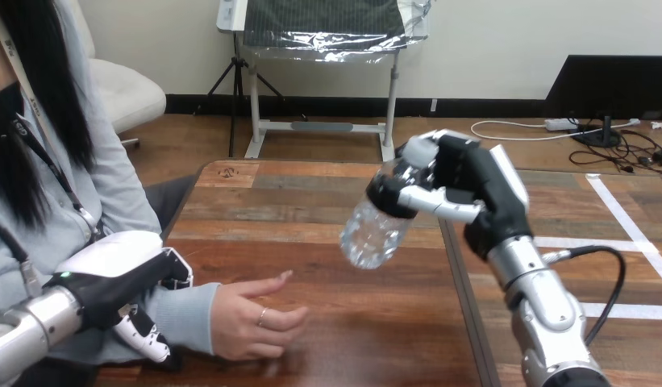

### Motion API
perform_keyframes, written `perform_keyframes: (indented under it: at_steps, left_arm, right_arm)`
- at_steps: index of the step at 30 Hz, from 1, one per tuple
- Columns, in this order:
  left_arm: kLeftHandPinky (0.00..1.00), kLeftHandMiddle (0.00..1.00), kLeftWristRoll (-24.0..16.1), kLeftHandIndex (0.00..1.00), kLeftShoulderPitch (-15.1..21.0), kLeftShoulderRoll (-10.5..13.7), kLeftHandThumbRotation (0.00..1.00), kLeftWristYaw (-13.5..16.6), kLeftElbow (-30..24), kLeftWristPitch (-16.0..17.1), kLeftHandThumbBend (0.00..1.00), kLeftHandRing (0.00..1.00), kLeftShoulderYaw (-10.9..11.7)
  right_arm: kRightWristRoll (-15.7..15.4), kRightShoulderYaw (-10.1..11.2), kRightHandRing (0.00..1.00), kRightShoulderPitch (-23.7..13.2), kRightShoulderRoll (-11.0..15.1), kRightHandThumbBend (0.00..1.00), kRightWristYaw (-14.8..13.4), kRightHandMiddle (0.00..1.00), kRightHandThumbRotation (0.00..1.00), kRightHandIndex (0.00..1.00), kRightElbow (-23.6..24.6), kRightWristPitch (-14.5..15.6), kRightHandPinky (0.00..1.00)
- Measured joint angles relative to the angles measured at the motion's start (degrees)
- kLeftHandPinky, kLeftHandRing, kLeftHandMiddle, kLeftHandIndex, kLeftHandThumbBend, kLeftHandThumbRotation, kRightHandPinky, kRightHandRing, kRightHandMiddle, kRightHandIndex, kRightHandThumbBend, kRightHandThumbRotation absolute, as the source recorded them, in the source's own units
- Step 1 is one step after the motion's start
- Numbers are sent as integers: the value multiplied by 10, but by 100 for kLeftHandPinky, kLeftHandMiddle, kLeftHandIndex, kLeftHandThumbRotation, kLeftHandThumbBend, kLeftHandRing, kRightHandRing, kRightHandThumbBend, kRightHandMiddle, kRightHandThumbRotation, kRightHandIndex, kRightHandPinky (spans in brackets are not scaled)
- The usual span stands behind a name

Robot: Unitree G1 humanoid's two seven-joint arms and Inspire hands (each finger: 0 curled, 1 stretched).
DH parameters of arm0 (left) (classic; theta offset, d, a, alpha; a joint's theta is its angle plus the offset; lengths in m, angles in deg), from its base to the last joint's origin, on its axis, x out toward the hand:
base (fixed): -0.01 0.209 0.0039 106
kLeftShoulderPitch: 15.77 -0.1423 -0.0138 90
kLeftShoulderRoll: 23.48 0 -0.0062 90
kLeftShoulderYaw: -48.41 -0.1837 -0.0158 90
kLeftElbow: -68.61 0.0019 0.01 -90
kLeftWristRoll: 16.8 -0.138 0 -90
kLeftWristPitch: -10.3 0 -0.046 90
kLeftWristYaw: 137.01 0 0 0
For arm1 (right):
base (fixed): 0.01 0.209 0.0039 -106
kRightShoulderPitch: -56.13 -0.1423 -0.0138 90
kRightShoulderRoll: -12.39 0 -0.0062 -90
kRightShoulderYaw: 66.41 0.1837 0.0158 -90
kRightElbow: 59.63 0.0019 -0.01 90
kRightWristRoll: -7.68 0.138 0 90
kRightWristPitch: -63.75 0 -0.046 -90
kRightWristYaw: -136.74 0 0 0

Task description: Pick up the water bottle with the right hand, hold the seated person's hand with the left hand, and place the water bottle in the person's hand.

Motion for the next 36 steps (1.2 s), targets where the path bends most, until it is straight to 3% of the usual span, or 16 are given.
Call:
perform_keyframes:
  at_steps: [8, 24, 36]
  left_arm:
    - [23, 35, 9, 33, -3, 6, 0, -22, -36, -13, 86, 28, 1]
    - [24, 35, 28, 34, -10, 7, 0, -70, -119, -73, 90, 29, 6]
    - [24, 34, 38, 33, -5, 8, 0, -72, -161, -77, 90, 28, 10]
  right_arm:
    - [-16, -4, 40, 0, -11, 77, -4, 47, 0, 47, -8, -1, 33]
    - [-32, -14, 41, 0, -29, 80, -10, 47, 0, 47, -27, -2, 33]
    - [-39, -15, 40, 0, -40, 80, -10, 47, 0, 47, -39, -6, 33]
